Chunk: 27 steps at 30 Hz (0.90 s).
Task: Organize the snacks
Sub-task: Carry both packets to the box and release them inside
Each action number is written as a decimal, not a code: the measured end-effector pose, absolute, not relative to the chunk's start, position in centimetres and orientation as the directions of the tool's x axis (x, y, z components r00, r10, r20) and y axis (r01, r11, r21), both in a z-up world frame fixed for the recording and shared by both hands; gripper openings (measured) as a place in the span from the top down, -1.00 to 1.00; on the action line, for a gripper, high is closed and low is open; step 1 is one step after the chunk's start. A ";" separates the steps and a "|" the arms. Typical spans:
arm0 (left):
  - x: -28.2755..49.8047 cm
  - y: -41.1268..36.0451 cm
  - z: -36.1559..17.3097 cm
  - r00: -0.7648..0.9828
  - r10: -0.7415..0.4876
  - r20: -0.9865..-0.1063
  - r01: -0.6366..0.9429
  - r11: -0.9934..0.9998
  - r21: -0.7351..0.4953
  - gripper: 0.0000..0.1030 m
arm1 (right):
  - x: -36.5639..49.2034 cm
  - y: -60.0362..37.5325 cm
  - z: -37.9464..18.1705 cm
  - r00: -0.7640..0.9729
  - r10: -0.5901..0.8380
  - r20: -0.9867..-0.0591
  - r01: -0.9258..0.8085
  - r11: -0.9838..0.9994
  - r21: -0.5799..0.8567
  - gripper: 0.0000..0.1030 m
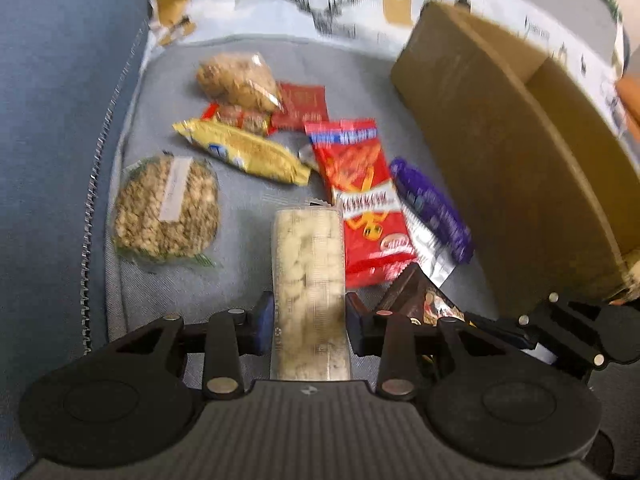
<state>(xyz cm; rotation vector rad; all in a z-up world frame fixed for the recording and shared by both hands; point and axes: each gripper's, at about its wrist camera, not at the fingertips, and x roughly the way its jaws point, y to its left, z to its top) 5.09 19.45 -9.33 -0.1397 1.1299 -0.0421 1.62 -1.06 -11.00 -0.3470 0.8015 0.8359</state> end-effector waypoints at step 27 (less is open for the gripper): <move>-1.4 18.7 -2.4 0.818 -0.102 -0.566 -0.050 0.968 -0.246 0.22 | 3.7 -15.3 1.4 0.786 0.543 -0.295 -0.569 0.822 -0.002 0.20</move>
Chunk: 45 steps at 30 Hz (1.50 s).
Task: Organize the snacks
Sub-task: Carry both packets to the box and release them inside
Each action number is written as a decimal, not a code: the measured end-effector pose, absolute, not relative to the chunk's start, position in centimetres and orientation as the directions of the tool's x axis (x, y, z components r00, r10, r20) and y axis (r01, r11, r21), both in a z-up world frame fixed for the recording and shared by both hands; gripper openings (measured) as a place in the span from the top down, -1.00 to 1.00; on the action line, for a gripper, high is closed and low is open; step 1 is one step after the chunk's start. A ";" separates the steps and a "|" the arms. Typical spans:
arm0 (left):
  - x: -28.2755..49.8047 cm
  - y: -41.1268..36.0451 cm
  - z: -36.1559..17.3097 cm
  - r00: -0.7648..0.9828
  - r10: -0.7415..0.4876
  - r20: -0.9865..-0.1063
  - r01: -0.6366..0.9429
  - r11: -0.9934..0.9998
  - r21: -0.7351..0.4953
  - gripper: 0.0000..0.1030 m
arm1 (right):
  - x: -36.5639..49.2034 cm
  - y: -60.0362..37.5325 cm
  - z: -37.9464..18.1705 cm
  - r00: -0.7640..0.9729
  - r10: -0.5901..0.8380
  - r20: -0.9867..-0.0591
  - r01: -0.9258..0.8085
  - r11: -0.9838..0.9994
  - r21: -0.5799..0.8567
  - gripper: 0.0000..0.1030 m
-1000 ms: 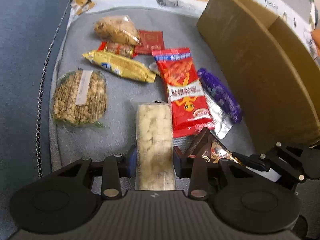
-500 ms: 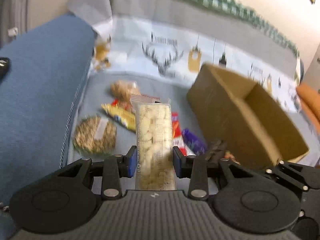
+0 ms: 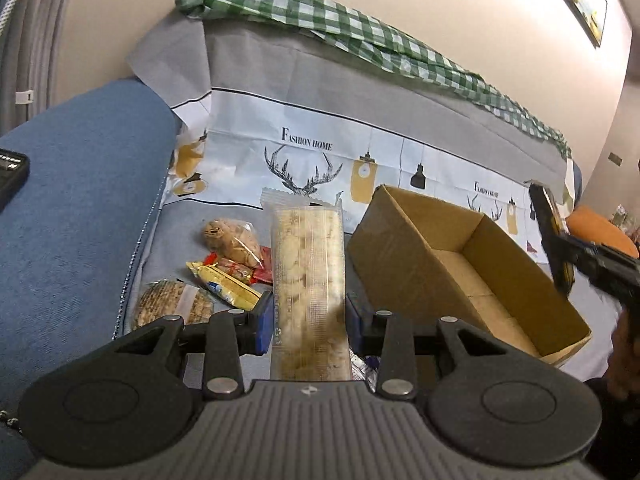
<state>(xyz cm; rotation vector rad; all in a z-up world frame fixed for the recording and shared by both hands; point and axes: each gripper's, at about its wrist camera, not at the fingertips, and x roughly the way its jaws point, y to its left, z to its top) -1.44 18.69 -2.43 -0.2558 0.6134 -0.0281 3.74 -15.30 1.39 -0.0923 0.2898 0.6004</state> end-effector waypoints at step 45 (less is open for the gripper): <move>8.7 2.1 0.4 0.832 -0.246 -0.497 0.029 0.914 -0.405 0.22 | 10.8 -26.0 -3.2 0.896 0.340 -0.284 -0.214 0.893 0.396 0.20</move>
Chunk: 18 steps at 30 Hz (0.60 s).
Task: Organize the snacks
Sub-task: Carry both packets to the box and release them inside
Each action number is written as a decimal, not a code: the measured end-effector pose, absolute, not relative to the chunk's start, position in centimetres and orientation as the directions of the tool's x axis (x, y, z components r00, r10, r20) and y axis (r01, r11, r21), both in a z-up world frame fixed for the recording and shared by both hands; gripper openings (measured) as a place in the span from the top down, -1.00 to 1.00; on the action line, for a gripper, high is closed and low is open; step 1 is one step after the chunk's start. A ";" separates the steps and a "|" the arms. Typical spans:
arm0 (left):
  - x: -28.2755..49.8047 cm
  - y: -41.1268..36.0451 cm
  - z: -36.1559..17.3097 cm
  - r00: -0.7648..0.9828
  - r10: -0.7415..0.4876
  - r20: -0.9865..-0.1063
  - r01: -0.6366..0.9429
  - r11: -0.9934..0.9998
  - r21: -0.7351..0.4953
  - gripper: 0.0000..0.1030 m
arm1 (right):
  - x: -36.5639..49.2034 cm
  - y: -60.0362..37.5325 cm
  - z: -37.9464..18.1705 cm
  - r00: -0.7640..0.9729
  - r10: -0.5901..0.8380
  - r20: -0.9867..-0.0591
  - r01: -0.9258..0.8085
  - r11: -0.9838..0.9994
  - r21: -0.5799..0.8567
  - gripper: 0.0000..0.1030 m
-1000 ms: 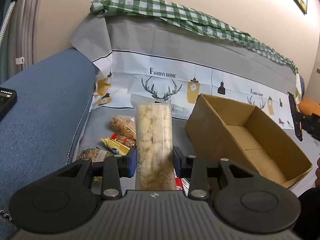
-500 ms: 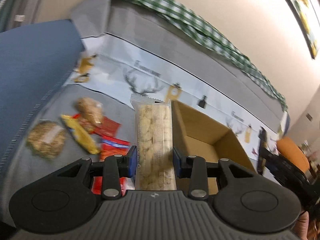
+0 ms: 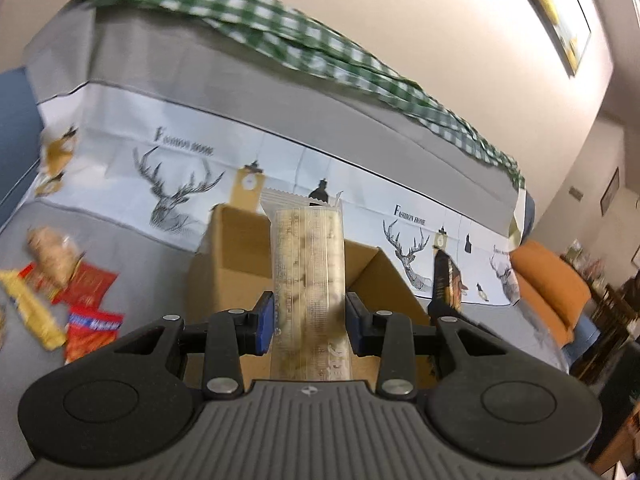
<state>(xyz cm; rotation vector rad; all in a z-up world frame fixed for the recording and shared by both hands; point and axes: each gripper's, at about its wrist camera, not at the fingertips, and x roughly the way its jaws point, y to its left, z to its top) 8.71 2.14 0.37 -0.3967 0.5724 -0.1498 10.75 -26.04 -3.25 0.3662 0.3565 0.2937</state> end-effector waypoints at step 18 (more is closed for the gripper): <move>4.6 3.9 -0.3 0.859 -0.194 -0.474 0.045 0.951 -0.307 -0.31 | 10.0 -24.6 -3.0 0.904 0.288 -0.316 -0.188 0.932 0.311 -0.33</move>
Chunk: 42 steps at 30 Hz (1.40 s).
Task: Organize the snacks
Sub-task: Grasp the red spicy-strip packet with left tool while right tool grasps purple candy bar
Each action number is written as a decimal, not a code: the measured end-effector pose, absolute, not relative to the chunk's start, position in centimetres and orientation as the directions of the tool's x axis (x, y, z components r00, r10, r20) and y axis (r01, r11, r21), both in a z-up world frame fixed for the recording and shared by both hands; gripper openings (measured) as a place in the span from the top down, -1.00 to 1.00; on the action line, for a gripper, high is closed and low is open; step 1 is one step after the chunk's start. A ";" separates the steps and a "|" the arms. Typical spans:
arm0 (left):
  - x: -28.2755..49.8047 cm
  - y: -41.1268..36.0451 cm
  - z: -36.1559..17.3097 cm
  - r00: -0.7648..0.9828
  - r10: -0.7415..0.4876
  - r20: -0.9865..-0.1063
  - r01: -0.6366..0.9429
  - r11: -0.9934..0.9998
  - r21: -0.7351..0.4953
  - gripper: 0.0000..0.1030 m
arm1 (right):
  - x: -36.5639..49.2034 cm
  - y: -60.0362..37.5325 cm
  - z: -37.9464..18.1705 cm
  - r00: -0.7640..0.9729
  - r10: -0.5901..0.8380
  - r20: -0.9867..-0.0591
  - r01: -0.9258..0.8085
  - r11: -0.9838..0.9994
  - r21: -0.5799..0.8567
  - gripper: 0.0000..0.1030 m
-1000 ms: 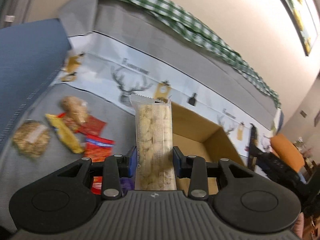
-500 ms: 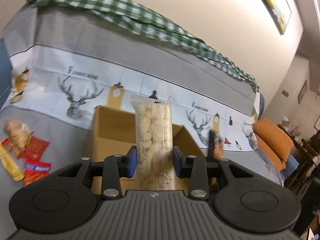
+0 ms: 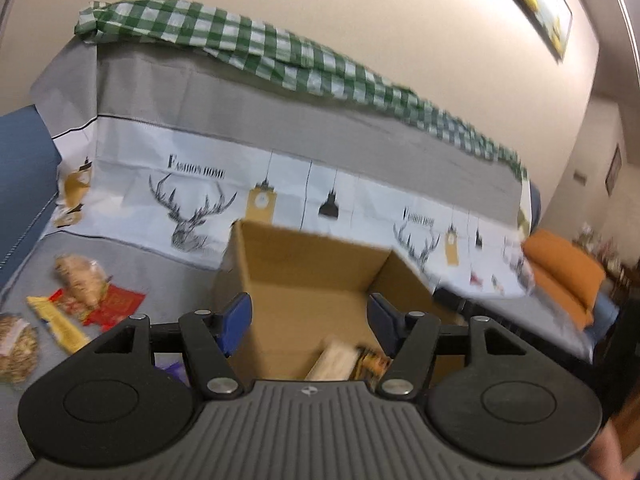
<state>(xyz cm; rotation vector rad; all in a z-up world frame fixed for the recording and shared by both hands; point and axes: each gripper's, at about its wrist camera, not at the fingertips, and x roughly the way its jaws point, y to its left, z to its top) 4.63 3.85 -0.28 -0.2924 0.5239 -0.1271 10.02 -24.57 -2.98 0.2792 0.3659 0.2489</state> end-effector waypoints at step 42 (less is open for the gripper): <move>1.3 23.6 -4.8 0.841 -0.081 -0.534 -0.162 0.906 -0.392 0.51 | 1.0 -6.4 -3.7 0.806 0.433 -0.404 -0.556 0.788 -0.264 0.39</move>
